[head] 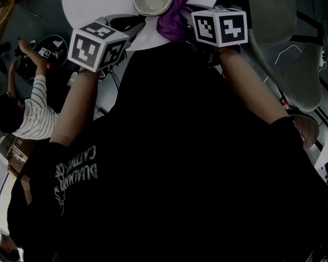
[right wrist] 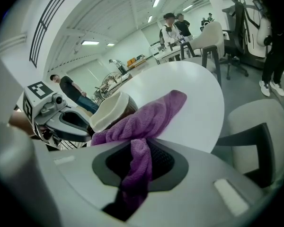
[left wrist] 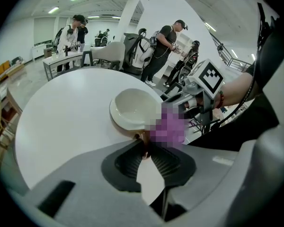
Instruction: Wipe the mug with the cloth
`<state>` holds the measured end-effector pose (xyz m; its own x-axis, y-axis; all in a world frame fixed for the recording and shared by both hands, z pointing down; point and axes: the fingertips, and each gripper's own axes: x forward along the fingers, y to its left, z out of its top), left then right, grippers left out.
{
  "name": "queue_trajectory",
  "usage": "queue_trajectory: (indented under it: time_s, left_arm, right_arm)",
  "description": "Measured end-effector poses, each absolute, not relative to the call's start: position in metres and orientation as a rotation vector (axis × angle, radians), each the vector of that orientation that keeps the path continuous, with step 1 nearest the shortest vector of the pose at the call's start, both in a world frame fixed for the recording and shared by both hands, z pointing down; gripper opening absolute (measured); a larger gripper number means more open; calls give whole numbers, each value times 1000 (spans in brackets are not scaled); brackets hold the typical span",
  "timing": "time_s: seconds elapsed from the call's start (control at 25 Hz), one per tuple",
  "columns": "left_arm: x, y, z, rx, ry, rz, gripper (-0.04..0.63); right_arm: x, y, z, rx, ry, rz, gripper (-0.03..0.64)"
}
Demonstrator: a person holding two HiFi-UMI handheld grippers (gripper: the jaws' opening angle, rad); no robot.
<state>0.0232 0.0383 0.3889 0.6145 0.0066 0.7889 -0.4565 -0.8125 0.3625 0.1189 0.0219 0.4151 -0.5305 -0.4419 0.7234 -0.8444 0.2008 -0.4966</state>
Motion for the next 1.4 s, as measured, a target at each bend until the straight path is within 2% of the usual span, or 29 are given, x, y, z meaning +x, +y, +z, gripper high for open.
queue_trajectory:
  time_s: [0.64,1.4]
  left_arm:
    - [29,42,388,2220,-419,1090,63]
    - [31,42,389,2185,-412,1046,63]
  right_arm:
    - [102,32,417,1091,-1994,1556,66]
    - [53,49,420,895,-1987,1642,66]
